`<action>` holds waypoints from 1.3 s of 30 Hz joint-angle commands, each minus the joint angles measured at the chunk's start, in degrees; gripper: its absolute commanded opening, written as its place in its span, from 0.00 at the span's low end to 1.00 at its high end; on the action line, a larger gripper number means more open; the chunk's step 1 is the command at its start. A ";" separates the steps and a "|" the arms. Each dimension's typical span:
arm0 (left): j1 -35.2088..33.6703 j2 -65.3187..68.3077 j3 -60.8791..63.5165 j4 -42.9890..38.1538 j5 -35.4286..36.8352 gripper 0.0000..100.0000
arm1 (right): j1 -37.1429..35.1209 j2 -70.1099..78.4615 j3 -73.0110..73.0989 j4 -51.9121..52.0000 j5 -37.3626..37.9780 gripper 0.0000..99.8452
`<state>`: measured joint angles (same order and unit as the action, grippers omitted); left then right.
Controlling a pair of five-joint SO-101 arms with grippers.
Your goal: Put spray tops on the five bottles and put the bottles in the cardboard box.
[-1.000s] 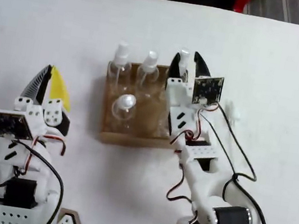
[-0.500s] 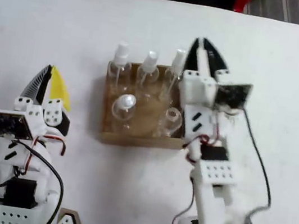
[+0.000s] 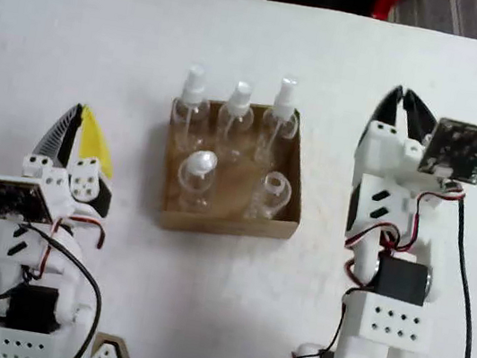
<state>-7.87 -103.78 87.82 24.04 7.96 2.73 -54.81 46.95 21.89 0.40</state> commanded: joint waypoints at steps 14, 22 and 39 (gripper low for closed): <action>0.66 0.04 -0.18 -1.49 -0.70 0.03 | 5.85 53.76 -39.47 38.73 15.30 0.02; 0.66 0.04 -0.18 -1.49 -0.70 0.03 | 8.84 72.22 -56.18 43.91 18.90 0.02; 2.51 0.04 -0.18 -1.41 -3.25 0.03 | 6.11 91.65 -74.64 47.60 19.60 0.15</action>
<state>-6.37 -103.78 87.82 24.04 5.41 9.49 35.12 -22.51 68.84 19.30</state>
